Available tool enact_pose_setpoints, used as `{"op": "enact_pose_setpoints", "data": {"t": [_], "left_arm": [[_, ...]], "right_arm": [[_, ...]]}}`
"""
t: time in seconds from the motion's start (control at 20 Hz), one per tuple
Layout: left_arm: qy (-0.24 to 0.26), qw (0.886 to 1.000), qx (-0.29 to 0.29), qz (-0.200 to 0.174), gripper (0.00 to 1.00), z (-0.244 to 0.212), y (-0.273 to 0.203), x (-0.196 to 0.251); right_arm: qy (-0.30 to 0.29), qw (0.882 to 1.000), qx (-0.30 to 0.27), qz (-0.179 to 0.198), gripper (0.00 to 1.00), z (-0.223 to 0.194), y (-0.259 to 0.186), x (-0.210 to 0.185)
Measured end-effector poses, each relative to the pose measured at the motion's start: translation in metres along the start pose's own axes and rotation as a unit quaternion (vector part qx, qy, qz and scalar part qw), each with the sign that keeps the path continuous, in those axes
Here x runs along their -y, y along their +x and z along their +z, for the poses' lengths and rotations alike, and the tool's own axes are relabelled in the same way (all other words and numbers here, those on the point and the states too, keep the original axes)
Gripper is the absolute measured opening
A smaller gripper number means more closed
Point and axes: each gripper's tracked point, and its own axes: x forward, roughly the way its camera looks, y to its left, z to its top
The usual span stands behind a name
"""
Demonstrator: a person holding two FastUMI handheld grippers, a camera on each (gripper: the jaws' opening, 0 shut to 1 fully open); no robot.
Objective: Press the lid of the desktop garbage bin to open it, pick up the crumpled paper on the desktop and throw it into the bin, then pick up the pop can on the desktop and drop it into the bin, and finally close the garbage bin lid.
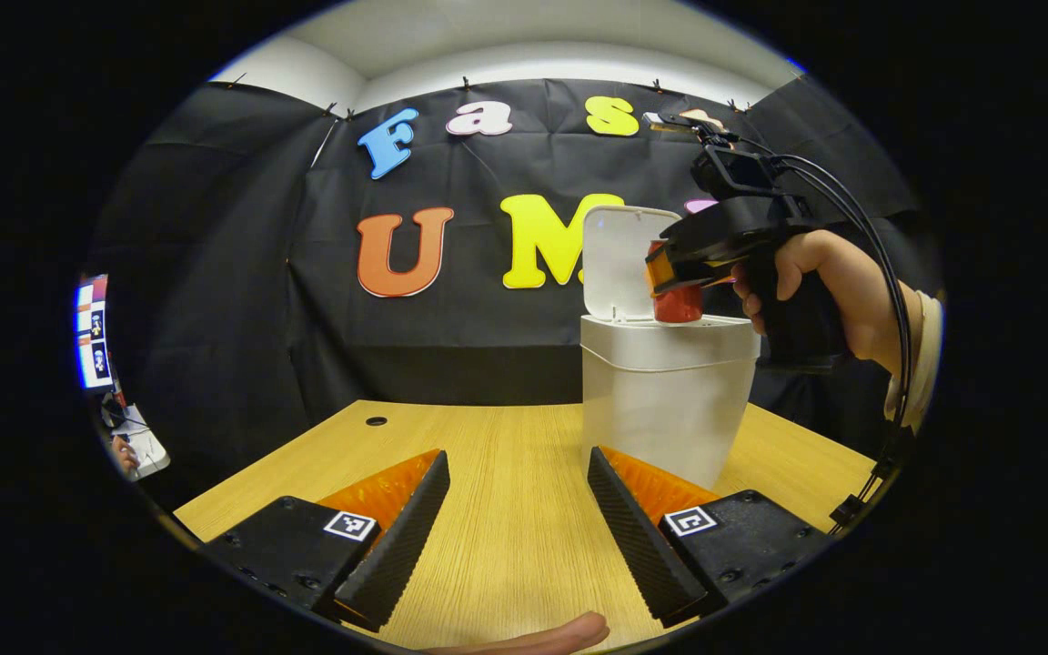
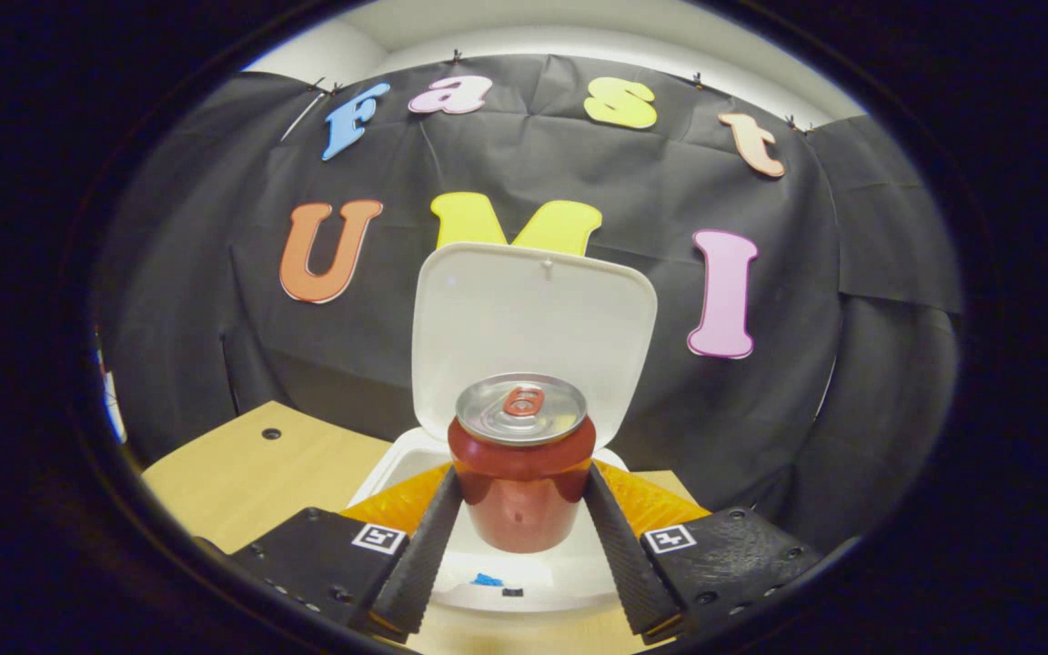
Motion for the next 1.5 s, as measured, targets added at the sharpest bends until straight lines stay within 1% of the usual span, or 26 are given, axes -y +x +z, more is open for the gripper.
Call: {"op": "enact_pose_setpoints", "data": {"t": [0.1, 0.15, 0.3, 0.35, 0.4, 0.45, 0.5, 0.55, 0.6, 0.65, 0.85, 0.9, 1.0, 1.05, 1.1, 1.15, 1.3, 1.5], "left_arm": [[-0.006, 1.000, 0.002, 0.003, 0.99, 0.000, 0.002, -0.001], [-0.009, 1.000, -0.001, 0.007, 0.99, -0.002, 0.003, -0.003], [-0.004, 1.000, -0.004, 0.005, 0.99, -0.003, 0.006, -0.001], [-0.001, 1.000, -0.006, 0.007, 0.99, -0.004, 0.006, -0.002], [0.000, 1.000, -0.007, 0.008, 0.99, -0.005, 0.008, -0.002], [-0.002, 1.000, -0.008, 0.007, 0.99, -0.007, 0.008, -0.002], [-0.004, 1.000, -0.009, 0.005, 0.99, -0.008, 0.009, -0.001], [-0.005, 1.000, -0.010, 0.005, 0.99, -0.009, 0.010, 0.000], [-0.004, 1.000, -0.011, 0.004, 0.99, -0.009, 0.010, 0.001], [-0.004, 1.000, -0.012, 0.004, 0.99, -0.009, 0.010, 0.002], [-0.004, 1.000, -0.015, -0.008, 0.99, -0.012, 0.011, 0.008], [-0.006, 1.000, -0.013, -0.005, 0.99, -0.011, 0.011, 0.006], [-0.011, 1.000, -0.011, -0.002, 0.99, -0.009, 0.010, 0.003], [-0.013, 1.000, -0.010, -0.003, 0.99, -0.009, 0.011, 0.003], [-0.013, 1.000, -0.010, -0.004, 0.99, -0.008, 0.012, 0.001], [-0.013, 1.000, -0.011, 0.000, 0.99, -0.009, 0.011, -0.001], [-0.020, 1.000, -0.009, 0.008, 0.99, -0.008, 0.012, -0.008], [-0.021, 1.000, -0.011, -0.002, 0.99, -0.008, 0.011, -0.004]], "right_arm": [[-0.003, 1.000, -0.012, -0.010, 0.81, -0.008, 0.008, 0.002], [-0.014, 1.000, -0.020, -0.016, 0.81, -0.014, 0.011, 0.002], [-0.027, 0.999, -0.030, -0.015, 0.81, -0.026, 0.009, 0.002], [-0.022, 0.999, -0.032, -0.011, 0.88, -0.027, 0.006, 0.002], [-0.017, 0.999, -0.034, -0.013, 0.91, -0.028, 0.003, 0.005], [-0.016, 0.999, -0.037, -0.018, 0.87, -0.029, -0.004, 0.009], [-0.018, 0.999, -0.033, -0.011, 0.94, -0.027, -0.011, 0.007], [-0.019, 0.999, -0.029, -0.006, 0.94, -0.026, -0.017, 0.006], [-0.019, 1.000, -0.023, -0.006, 0.94, -0.024, -0.024, 0.008], [-0.014, 1.000, -0.019, -0.002, 0.90, -0.023, -0.032, 0.010], [0.000, 1.000, 0.001, 0.014, 0.89, -0.011, -0.062, 0.016], [0.003, 1.000, 0.007, 0.019, 0.89, -0.006, -0.070, 0.018], [0.009, 1.000, 0.020, 0.022, 0.90, 0.000, -0.084, 0.026], [0.012, 0.999, 0.025, 0.026, 0.95, 0.002, -0.090, 0.028], [0.012, 0.999, 0.029, 0.027, 0.95, 0.006, -0.094, 0.031], [0.012, 0.999, 0.033, 0.024, 0.90, 0.009, -0.099, 0.037], [0.019, 0.999, 0.042, 0.018, 0.90, 0.019, -0.110, 0.050], [0.025, 0.997, 0.068, 0.013, 0.90, 0.040, -0.125, 0.063]]}}
